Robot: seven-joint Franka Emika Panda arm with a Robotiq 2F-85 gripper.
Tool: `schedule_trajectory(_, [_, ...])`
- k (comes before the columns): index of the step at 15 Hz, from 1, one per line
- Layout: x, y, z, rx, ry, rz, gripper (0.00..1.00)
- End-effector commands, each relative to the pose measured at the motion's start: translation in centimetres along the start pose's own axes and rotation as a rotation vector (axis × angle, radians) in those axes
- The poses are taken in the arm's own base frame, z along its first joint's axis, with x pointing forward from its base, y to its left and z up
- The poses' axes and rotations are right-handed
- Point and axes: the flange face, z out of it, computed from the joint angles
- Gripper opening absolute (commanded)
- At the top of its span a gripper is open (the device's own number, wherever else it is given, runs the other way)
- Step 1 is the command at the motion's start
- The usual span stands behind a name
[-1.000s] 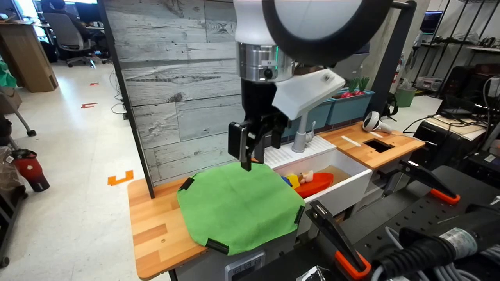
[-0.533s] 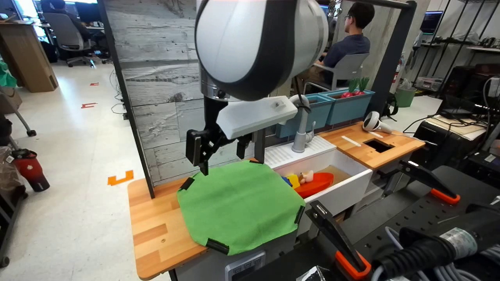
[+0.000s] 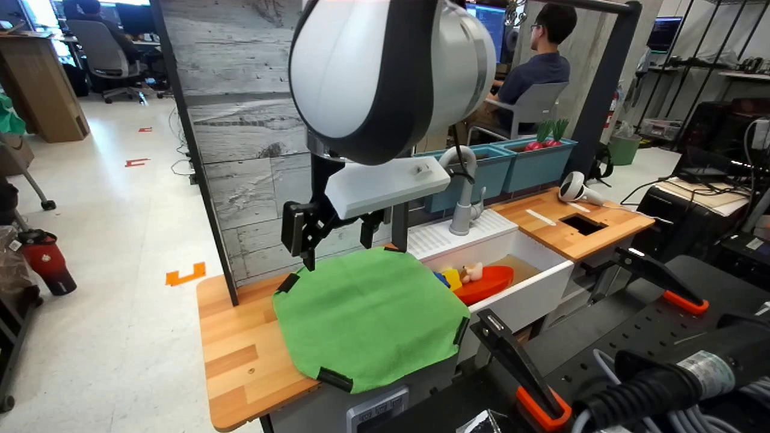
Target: Fold the green towel in half from left to right.
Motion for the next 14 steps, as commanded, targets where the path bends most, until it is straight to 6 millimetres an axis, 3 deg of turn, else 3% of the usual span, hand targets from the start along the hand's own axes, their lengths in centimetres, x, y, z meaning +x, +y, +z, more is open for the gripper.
schedule_trajectory(1, [0.9, -0.3, 1.6, 0.088, 0.041, 0.14, 1.0])
schedule_trajectory(9, [5.6, -0.2, 3.8, 0.206, 0.155, 0.432, 1.0])
schedule_trajectory(14, [5.5, -0.7, 6.7, 0.179, 0.117, 0.464, 1.0])
